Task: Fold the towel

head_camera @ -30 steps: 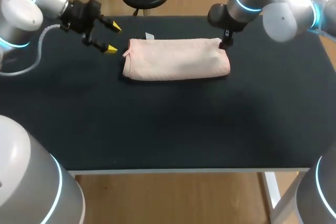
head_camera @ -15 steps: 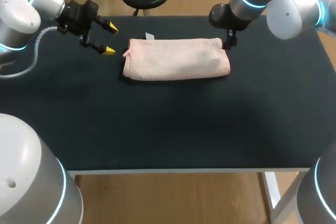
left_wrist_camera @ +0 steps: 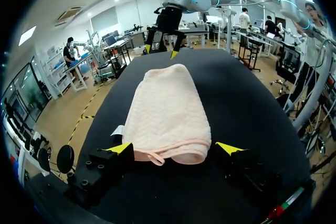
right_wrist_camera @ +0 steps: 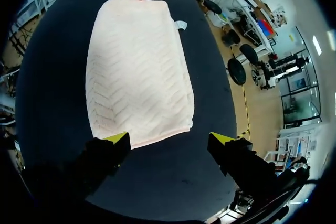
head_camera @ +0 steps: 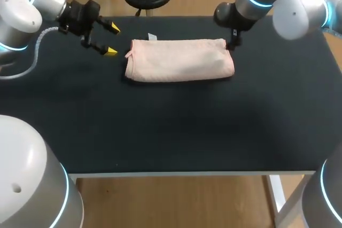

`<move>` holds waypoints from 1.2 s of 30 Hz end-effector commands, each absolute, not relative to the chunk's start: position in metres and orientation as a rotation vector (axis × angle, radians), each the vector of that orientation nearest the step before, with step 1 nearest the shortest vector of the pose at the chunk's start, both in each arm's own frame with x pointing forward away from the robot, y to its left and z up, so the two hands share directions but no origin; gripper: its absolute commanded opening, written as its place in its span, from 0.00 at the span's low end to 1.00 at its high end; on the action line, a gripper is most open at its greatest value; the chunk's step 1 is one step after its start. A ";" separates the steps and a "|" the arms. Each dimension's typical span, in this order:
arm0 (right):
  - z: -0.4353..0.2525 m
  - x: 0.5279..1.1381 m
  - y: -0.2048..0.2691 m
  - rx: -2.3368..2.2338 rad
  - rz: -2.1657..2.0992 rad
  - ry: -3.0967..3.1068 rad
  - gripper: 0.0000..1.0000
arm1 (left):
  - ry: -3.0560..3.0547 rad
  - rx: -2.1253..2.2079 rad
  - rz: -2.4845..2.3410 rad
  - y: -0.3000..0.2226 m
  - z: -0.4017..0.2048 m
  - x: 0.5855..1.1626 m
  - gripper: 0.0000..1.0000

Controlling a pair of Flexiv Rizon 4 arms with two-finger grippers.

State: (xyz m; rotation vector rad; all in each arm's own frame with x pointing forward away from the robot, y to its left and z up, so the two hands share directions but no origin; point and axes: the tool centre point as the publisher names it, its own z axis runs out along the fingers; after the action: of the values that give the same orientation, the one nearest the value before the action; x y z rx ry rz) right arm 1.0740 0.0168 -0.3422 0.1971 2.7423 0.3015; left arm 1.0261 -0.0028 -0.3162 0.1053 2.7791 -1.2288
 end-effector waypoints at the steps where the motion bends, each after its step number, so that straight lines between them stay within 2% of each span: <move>1: -0.348 1.081 0.001 0.405 0.723 2.698 1.00 | 2.778 0.107 -1.229 -0.002 -0.317 1.026 1.00; 10: -0.324 1.073 -0.003 0.928 1.268 2.541 1.00 | 2.778 0.107 -1.229 -0.002 -0.317 1.026 1.00; 15: -0.319 1.060 0.005 1.184 1.400 2.462 1.00 | 2.778 0.107 -1.229 -0.002 -0.317 1.026 1.00; 24: -0.310 1.048 0.005 1.655 1.416 2.266 1.00 | 2.778 0.107 -1.229 -0.002 -0.317 1.026 1.00; 36: -0.343 1.055 0.000 2.098 1.381 2.225 1.00 | 2.778 0.107 -1.229 -0.002 -0.317 1.026 1.00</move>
State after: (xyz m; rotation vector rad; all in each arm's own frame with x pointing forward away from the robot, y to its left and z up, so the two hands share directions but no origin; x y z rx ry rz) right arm 1.0489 -0.0041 -0.3324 1.5261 2.4157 1.3064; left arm 1.0269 -0.0022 -0.3160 0.1078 2.7811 -1.2306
